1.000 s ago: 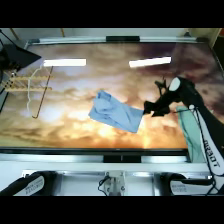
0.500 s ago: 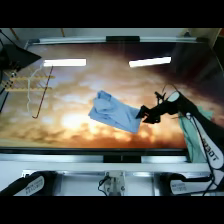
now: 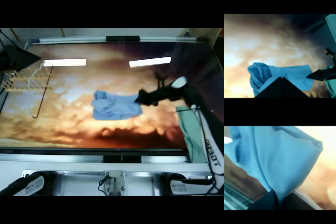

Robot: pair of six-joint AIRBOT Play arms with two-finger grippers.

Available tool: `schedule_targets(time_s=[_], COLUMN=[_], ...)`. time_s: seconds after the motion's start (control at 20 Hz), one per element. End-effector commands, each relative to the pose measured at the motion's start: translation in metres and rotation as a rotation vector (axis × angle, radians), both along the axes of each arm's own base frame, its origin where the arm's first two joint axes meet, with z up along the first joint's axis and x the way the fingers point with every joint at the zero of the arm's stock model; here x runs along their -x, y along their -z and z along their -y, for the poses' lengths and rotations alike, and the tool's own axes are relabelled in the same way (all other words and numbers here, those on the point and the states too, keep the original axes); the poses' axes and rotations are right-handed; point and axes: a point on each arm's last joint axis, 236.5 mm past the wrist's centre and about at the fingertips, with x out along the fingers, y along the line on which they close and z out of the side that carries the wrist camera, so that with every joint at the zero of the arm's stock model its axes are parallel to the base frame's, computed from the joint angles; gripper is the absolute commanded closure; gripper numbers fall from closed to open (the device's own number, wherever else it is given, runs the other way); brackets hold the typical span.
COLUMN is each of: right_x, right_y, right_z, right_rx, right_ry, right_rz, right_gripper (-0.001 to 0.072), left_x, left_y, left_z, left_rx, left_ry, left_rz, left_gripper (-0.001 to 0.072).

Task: Fold the shirts.

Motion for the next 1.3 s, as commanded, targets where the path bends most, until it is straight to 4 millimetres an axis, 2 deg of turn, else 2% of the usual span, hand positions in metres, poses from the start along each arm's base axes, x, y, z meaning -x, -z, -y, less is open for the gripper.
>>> schedule_targets(time_s=[0.0,0.05,0.1,0.25,0.45,0.65,0.8,0.95,1.05,1.25], right_x=[-0.048,-0.057,-0.062,-0.068,-0.067,-0.058,-0.044,-0.023,-0.002,0.06], right_y=[-0.123,-0.143,-0.152,-0.166,-0.17,-0.169,-0.167,-0.166,-0.167,-0.166], right_z=[0.036,0.06,0.084,0.156,0.228,0.286,0.321,0.347,0.357,0.369], right_rx=[-0.01,0.036,0.084,0.172,0.197,0.235,0.23,0.252,0.278,0.398], right_ry=[0.112,0.169,0.223,0.361,0.518,0.634,0.727,0.785,0.816,0.881], right_rz=[0.255,0.288,0.295,0.306,0.304,0.3,0.263,0.221,0.172,0.008], right_gripper=[0.0643,0.0643,0.0643,0.0642,0.0643,0.0642,0.0643,0.0642,0.0642,0.0642], left_x=[-0.005,-0.007,-0.009,-0.013,-0.013,-0.013,-0.013,-0.013,-0.013,-0.013], left_y=[0.008,0.01,0.013,0.019,0.02,0.02,0.02,0.02,0.02,0.02], left_z=[-0.003,-0.003,-0.004,-0.004,-0.004,-0.004,-0.004,-0.004,-0.004,-0.004], left_rx=[-0.012,-0.011,-0.01,-0.008,-0.008,-0.008,-0.008,-0.009,-0.015,-0.032], left_ry=[-0.006,-0.006,-0.006,-0.006,-0.006,-0.006,-0.006,-0.005,0.001,0.014], left_rz=[-0.016,-0.023,-0.031,-0.046,-0.047,-0.047,-0.047,-0.046,-0.04,-0.024], left_gripper=[0.0671,0.0671,0.0671,0.0671,0.0671,0.0671,0.0671,0.067,0.067,0.067])
